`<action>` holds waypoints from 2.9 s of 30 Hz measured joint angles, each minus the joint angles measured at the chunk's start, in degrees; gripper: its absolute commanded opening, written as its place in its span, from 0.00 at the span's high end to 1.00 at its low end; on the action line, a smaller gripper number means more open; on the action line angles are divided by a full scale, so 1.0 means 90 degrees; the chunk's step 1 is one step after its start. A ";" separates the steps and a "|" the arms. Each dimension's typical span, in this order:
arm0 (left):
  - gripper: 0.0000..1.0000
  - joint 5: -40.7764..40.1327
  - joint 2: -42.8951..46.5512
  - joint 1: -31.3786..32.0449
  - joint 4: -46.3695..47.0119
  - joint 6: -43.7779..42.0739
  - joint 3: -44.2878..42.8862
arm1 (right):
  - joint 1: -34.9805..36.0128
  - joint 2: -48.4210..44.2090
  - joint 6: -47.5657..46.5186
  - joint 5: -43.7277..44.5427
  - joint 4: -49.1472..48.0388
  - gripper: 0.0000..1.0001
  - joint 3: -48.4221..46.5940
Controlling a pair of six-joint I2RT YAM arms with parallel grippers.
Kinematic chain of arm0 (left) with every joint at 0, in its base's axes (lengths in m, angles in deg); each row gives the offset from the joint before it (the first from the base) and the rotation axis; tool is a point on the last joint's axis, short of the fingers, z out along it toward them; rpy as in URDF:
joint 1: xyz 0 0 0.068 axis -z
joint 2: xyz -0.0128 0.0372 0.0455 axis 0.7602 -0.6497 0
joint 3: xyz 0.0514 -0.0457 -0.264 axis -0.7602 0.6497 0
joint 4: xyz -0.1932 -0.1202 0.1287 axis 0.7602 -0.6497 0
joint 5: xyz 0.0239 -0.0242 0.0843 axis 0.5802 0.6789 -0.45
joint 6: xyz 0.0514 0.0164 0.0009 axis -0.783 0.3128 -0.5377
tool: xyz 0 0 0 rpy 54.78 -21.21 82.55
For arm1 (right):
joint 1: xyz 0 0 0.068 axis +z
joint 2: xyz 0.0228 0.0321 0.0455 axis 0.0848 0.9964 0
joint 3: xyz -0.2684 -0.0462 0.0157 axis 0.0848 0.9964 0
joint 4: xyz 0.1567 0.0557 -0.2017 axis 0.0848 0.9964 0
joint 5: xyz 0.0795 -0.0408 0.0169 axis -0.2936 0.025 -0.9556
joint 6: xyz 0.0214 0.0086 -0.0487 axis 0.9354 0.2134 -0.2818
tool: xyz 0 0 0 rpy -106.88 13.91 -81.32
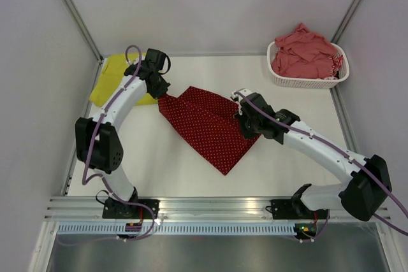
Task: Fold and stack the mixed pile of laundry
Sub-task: Fold the skirt at the center of the board.
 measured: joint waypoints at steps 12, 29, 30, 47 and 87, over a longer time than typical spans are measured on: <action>0.98 0.0243 -0.1817 0.0335 0.0027 -0.0316 -0.2113 | -0.0993 0.0364 0.0002 -0.0015 -0.0104 1.00 -0.0104; 0.98 0.0750 -0.3823 0.0546 0.0364 -0.0675 -0.3677 | -0.2006 0.1243 -0.0019 -0.0257 -0.0515 0.99 -0.0223; 0.98 0.0748 -0.3871 0.0551 0.0379 -0.0678 -0.3684 | -0.2062 0.1326 -0.0032 -0.0282 -0.0542 1.00 -0.0260; 0.00 0.0976 -0.4362 0.0549 0.0886 -0.0896 -0.3997 | -0.2567 0.2599 0.0005 0.0214 -0.0704 0.14 -0.1205; 0.00 0.1360 0.0345 0.2062 0.1625 -0.0347 0.3211 | -0.1498 0.2084 0.0508 -0.0886 -0.1953 0.02 0.0250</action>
